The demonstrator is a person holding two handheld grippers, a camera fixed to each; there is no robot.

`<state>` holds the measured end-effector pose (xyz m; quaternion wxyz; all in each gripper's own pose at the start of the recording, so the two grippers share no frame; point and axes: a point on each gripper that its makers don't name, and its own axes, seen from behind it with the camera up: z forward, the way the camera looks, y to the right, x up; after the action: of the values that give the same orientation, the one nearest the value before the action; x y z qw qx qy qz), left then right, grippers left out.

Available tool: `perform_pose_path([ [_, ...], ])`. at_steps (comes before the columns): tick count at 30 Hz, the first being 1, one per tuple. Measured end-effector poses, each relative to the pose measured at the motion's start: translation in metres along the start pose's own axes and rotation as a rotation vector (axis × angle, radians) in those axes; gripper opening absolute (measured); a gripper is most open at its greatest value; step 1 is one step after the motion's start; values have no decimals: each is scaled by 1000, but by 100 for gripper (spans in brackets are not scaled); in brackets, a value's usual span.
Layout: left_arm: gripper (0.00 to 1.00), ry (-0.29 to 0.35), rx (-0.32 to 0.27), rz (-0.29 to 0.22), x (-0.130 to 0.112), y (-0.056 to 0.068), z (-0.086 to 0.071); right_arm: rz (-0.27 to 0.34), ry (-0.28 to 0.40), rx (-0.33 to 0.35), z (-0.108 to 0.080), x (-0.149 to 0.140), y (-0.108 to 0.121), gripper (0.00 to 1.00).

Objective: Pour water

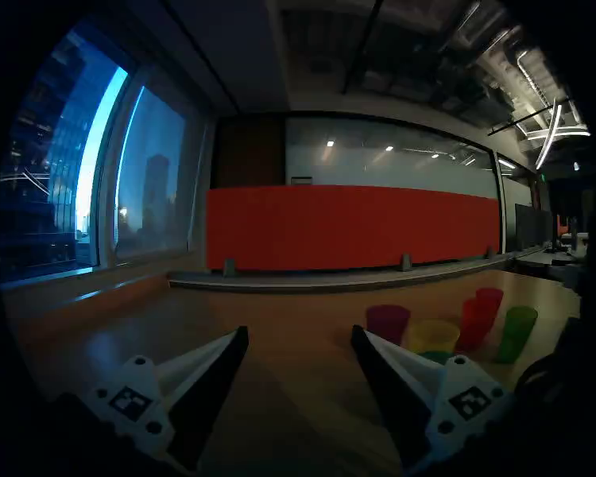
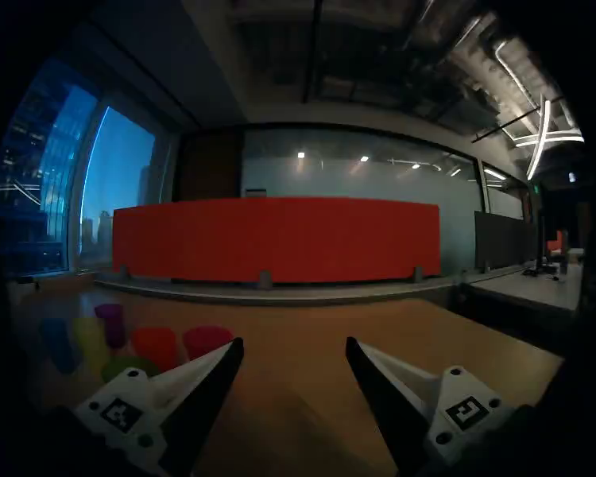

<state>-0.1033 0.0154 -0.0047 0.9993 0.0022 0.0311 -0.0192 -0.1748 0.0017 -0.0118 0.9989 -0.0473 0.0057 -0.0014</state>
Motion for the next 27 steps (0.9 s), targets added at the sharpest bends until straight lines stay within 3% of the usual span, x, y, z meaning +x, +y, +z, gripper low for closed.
perform_pose_path([
  [27,96,0,0,0,1,0,0,0,-3,7,1,-1,-2,99],
])
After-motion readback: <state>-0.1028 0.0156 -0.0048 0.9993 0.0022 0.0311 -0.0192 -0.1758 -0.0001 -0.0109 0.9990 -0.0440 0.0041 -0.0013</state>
